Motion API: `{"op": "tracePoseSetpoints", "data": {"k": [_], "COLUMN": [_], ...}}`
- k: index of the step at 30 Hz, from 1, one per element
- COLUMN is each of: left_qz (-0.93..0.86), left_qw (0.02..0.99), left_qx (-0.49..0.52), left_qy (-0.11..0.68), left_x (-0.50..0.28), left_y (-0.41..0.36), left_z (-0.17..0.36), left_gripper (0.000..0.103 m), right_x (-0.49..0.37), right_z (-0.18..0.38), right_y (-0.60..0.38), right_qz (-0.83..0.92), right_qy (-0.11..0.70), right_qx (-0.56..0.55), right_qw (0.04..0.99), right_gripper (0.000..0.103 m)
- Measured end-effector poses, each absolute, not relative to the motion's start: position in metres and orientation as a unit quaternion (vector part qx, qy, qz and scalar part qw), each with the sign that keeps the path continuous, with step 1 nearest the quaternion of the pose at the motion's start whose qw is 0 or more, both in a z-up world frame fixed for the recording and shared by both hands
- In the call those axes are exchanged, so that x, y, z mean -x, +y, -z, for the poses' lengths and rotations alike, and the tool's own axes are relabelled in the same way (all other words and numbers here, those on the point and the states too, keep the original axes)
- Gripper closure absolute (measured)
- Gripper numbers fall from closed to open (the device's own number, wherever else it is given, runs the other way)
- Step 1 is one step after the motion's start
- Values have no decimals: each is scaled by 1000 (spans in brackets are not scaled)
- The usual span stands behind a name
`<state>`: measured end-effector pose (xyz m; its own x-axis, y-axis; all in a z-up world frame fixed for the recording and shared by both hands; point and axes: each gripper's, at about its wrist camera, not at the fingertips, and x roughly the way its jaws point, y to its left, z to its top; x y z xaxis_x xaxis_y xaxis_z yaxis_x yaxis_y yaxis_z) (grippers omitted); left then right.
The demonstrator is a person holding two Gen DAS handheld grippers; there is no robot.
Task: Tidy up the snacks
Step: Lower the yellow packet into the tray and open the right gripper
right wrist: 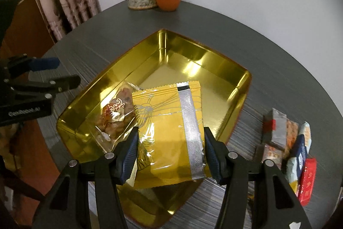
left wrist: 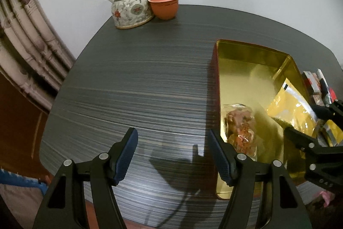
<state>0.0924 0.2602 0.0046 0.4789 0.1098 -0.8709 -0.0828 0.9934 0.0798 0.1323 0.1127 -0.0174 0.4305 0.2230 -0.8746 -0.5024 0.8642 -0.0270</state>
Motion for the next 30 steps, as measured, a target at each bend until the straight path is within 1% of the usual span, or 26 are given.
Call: {"op": "tracePoseSetpoints", "data": {"k": [13,30], "left_qz": [-47,-44], "left_qw": [860,857], "left_qx": [-13,-18], "left_qy": [508,512], "left_x": [-95,-96], "left_y": [258,255], "left_z": [-7,-6], "left_gripper": [35,35], "right_x": [-138,-138], "right_z": [43,51], "right_y": [131,131], "right_qz": [-219,-222], "right_qy": [500,510], "right_qx": [160,158], "right_qw": [822,816], "right_gripper": [50,48]}}
